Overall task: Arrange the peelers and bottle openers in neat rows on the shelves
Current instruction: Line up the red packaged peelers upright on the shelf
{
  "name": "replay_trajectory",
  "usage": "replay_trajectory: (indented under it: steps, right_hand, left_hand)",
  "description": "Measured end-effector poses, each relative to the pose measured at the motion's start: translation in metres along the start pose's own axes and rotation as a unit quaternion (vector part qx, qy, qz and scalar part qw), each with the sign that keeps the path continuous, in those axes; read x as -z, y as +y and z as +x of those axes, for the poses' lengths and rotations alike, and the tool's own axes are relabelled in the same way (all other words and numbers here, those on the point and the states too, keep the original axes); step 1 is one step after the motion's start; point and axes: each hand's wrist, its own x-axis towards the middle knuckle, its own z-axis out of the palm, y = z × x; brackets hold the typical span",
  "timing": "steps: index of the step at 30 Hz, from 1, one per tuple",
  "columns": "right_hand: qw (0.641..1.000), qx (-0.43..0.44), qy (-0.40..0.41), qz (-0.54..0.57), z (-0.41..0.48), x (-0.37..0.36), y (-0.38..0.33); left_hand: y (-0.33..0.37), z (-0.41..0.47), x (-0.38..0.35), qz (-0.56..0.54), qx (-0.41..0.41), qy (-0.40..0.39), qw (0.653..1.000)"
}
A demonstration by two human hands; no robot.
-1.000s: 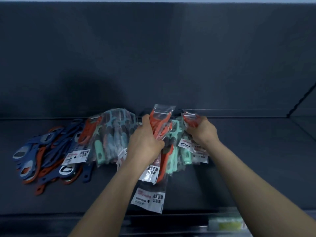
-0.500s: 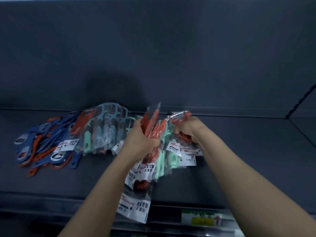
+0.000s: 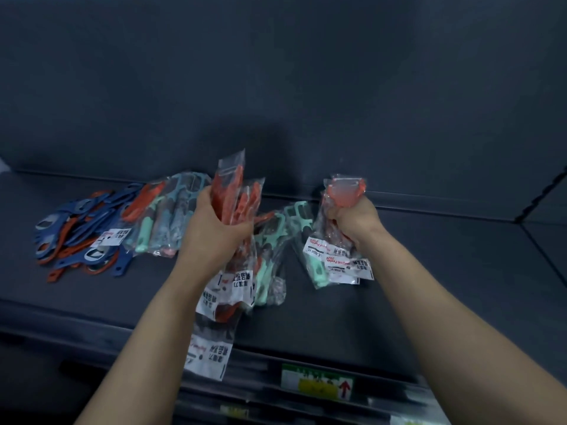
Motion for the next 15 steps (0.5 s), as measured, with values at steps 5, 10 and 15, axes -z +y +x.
replay_trajectory:
  steps: [5,10,15]
  right_hand:
    - [0.999,0.017,-0.020,-0.032,0.003,0.012,0.001]
    - [0.993,0.068,-0.034,-0.086,-0.010,-0.004,-0.009]
    - [0.989,0.084,-0.060,-0.105,-0.029,-0.044,-0.025]
  left_hand:
    - [-0.001,-0.005,-0.007,0.045,-0.003,0.043,0.998]
    - [-0.016,-0.003,0.006,0.058,0.015,0.076,0.995]
    - [-0.032,0.000,0.025,0.036,0.037,0.067,0.996]
